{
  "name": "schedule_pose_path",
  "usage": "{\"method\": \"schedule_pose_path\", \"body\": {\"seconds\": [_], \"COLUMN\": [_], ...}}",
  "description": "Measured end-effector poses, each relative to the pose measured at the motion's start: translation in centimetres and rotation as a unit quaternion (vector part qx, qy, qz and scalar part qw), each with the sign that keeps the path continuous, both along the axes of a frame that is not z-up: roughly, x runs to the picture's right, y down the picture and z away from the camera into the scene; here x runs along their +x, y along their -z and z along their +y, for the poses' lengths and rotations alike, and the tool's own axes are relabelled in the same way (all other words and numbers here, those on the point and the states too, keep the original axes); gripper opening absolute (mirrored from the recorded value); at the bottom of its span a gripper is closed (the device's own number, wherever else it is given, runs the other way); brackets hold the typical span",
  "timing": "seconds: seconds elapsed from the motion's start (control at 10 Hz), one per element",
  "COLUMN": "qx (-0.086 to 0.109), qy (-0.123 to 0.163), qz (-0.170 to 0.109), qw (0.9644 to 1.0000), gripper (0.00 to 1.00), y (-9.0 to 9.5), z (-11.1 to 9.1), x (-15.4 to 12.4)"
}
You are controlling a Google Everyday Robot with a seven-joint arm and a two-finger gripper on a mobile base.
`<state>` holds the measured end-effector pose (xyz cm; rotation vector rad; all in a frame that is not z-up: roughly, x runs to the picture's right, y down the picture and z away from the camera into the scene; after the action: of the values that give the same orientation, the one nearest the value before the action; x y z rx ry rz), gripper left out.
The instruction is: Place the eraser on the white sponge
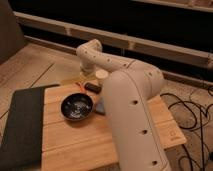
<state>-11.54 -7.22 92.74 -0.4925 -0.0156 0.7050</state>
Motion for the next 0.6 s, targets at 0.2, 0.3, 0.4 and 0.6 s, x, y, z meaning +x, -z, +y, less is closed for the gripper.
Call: {"method": "schedule_pose_path", "body": {"seconds": [0.2,0.3,0.4,0.6], "qx": [-0.013,-0.017,-0.016,-0.019], "qy": [0.002,0.005,0.01,0.023], "qz": [-0.013,-0.018,-0.02,-0.027], "qw": [0.9998,0.9997,0.9996,0.9992], "gripper": [0.65,0.65,0.65,0.65], "y": [-0.9,-1.5,-2.0,-2.9], "z": [1.3,1.7,1.8,2.1], "x": [-0.8,-1.1,-1.1,-1.3]}}
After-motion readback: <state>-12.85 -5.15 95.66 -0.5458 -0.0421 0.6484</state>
